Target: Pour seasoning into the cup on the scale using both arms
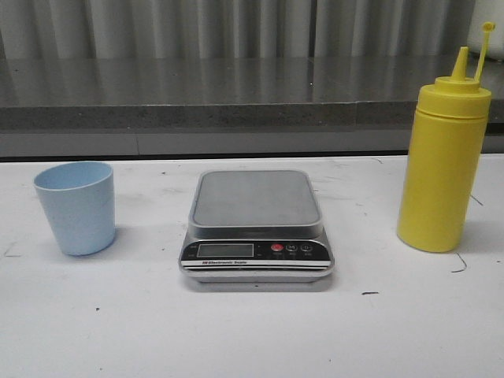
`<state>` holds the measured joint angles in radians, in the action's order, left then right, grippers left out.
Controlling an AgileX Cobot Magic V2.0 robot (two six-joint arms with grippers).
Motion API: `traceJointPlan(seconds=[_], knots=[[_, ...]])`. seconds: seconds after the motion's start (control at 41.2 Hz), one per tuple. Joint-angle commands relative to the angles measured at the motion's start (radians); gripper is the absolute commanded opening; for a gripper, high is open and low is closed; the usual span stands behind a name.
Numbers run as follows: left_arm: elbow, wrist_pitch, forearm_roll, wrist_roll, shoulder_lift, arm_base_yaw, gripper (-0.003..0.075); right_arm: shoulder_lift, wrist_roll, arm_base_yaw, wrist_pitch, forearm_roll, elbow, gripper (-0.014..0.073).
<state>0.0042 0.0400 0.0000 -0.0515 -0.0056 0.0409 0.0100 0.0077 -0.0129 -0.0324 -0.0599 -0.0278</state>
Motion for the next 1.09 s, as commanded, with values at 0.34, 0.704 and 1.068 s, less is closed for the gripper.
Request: traceJointPlan(seconds=[0.34, 0.704, 1.068], knots=[[0.025, -0.087, -0.011, -0.007, -0.016, 0.000, -0.0020, 0.016, 0.001, 0.006, 0.088, 0.014, 0.006, -0.0067], [-0.294, 0.096, -0.019, -0.007, 0.005, 0.000, -0.0020, -0.007, 0.001, 0.006, -0.044, 0.086, 0.302, -0.0067], [-0.653, 0.431, -0.025, -0.007, 0.375, 0.000, -0.0020, -0.376, 0.000, 0.006, -0.548, 0.078, 0.694, -0.0067]])
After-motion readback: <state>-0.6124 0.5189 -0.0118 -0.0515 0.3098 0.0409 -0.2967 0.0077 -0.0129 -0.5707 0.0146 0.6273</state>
